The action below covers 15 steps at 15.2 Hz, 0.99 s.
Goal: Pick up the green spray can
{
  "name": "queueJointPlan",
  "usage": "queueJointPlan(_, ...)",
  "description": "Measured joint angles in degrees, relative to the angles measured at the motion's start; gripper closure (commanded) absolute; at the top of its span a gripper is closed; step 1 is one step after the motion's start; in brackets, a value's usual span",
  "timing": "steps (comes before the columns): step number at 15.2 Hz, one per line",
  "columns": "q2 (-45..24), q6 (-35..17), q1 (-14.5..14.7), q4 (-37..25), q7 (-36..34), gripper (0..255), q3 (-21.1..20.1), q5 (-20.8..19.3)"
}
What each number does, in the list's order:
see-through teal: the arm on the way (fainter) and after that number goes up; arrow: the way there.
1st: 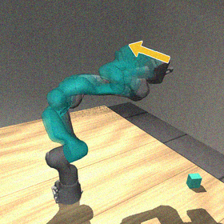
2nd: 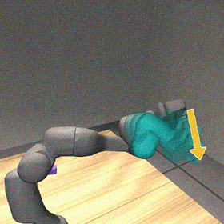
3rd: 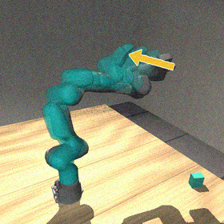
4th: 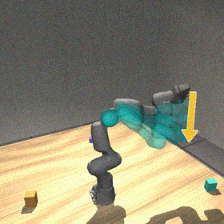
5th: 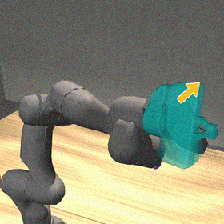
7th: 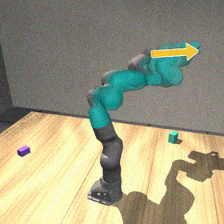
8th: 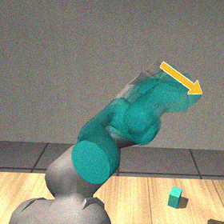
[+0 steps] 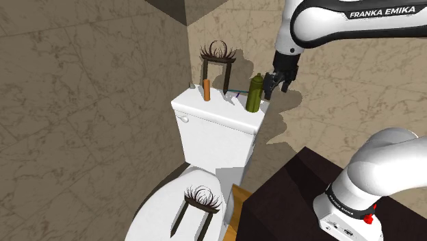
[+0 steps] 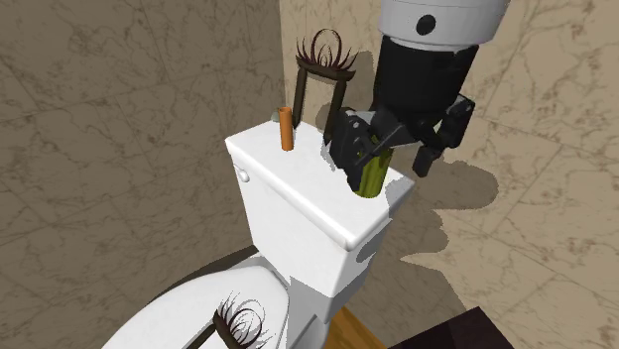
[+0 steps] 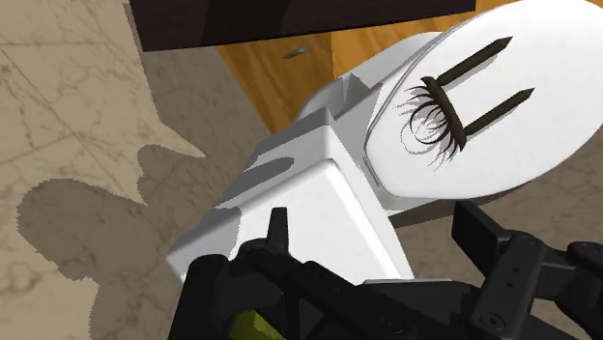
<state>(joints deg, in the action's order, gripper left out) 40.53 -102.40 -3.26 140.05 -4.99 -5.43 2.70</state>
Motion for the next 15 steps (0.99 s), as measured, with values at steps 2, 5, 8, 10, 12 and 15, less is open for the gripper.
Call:
queueJointPlan(2, -1.21, -5.87, -1.65, 1.15, -3.27, 0, -1.26, -1.17)
queueJointPlan(5, -3.77, -14.94, -4.63, 2.57, -8.46, 0, -3.14, -3.51)
queueJointPlan(8, -6.90, -23.67, -8.14, 3.25, -14.49, 0, -5.44, -6.59)
queueJointPlan(10, -9.17, -28.94, -11.04, 3.00, -18.88, 0, -7.01, -9.22)
queueJointPlan(12, -11.49, -34.07, -14.40, 2.73, -23.60, 0, -8.72, -12.39)
queueJointPlan(15, -13.49, -38.69, -17.49, 2.70, -28.47, 0, -10.64, -15.61)
